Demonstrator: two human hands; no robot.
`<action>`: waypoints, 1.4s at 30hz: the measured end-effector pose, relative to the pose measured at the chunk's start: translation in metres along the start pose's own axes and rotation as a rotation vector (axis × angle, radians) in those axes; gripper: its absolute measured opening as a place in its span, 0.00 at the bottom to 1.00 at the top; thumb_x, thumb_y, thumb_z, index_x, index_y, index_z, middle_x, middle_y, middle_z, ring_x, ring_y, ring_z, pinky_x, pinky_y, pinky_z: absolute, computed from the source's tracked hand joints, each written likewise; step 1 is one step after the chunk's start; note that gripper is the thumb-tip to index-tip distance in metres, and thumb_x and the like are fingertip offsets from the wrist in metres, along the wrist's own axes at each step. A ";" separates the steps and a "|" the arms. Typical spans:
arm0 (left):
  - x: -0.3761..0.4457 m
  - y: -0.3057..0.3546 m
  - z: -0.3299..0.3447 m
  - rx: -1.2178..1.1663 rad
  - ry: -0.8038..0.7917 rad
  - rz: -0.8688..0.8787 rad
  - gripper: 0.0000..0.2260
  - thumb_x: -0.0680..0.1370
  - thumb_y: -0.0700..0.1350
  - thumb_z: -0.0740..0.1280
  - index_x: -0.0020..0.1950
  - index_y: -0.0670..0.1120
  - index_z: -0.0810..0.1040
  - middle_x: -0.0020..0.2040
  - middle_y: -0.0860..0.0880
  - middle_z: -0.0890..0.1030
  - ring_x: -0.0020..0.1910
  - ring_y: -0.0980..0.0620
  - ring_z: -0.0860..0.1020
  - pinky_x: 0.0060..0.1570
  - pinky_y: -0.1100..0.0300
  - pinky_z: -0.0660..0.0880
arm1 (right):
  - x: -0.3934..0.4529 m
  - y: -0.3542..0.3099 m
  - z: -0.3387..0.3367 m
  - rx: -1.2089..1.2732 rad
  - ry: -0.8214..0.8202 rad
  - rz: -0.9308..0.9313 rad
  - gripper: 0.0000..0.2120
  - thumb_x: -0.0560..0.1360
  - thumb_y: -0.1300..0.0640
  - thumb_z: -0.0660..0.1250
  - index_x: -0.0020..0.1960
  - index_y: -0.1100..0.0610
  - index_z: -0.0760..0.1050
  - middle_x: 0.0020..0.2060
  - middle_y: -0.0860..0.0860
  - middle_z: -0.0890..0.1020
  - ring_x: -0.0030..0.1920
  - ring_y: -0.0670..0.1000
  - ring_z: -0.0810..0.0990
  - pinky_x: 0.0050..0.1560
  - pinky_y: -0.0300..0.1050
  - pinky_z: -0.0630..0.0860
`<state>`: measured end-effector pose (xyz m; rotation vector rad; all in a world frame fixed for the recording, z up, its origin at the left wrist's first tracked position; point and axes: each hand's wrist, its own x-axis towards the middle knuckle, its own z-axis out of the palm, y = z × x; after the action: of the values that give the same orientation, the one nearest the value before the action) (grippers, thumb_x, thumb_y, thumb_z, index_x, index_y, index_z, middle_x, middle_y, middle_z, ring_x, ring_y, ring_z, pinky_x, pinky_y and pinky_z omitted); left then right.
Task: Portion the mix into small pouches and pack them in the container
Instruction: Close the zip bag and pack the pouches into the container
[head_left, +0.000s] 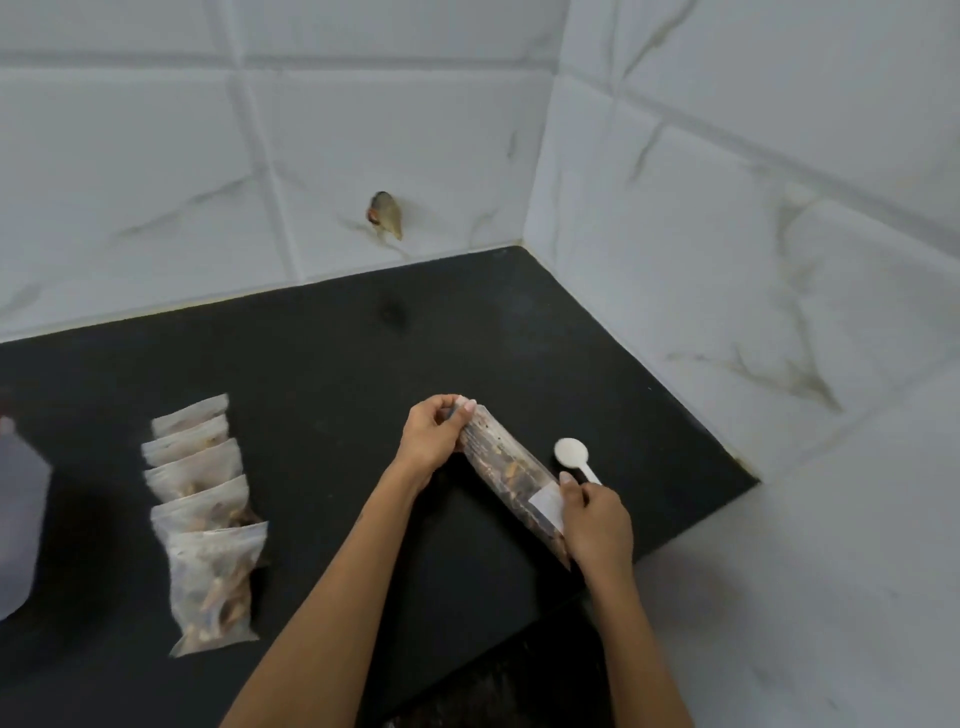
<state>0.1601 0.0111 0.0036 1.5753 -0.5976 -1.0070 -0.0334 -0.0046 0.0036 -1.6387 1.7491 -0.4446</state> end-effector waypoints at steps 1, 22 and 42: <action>0.003 -0.002 0.009 0.040 -0.002 0.003 0.05 0.80 0.46 0.66 0.50 0.45 0.78 0.46 0.46 0.81 0.44 0.51 0.80 0.45 0.56 0.80 | -0.003 0.001 -0.003 -0.050 0.050 0.015 0.20 0.81 0.46 0.57 0.40 0.60 0.74 0.37 0.54 0.78 0.42 0.57 0.78 0.38 0.45 0.67; -0.020 -0.022 0.044 0.983 -0.105 0.539 0.20 0.83 0.40 0.54 0.76 0.42 0.63 0.78 0.43 0.57 0.78 0.47 0.52 0.75 0.58 0.43 | -0.049 0.028 0.032 -0.539 0.188 -0.496 0.28 0.79 0.45 0.49 0.69 0.62 0.71 0.66 0.57 0.76 0.67 0.56 0.74 0.68 0.51 0.59; -0.106 0.052 -0.091 0.361 0.573 0.507 0.14 0.83 0.42 0.58 0.68 0.45 0.73 0.59 0.53 0.77 0.59 0.60 0.74 0.56 0.74 0.67 | -0.053 -0.136 0.016 0.024 -0.166 -0.785 0.24 0.81 0.46 0.53 0.73 0.56 0.64 0.71 0.53 0.70 0.72 0.52 0.66 0.70 0.48 0.62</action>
<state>0.1907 0.1316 0.0860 1.7924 -0.7417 -0.0525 0.0752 0.0306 0.0964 -2.2360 0.9203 -0.6486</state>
